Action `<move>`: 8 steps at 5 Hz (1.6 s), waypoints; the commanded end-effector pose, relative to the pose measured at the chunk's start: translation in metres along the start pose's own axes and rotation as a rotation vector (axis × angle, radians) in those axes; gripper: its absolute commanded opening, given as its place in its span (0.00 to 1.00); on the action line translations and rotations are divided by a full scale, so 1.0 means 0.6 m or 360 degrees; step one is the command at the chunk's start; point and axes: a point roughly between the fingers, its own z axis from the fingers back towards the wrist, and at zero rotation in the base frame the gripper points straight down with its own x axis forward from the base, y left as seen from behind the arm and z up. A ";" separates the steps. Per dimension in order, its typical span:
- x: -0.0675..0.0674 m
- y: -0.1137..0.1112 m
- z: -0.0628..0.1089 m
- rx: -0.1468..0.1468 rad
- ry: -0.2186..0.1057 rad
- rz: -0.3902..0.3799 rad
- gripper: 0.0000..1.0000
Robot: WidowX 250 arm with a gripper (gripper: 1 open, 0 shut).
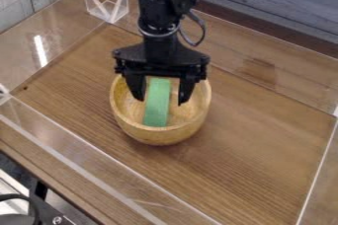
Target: Remove the green block from the brown bowl and put it on the table
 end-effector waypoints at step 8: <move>0.007 -0.051 0.090 -0.0122 -0.0158 0.0028 1.00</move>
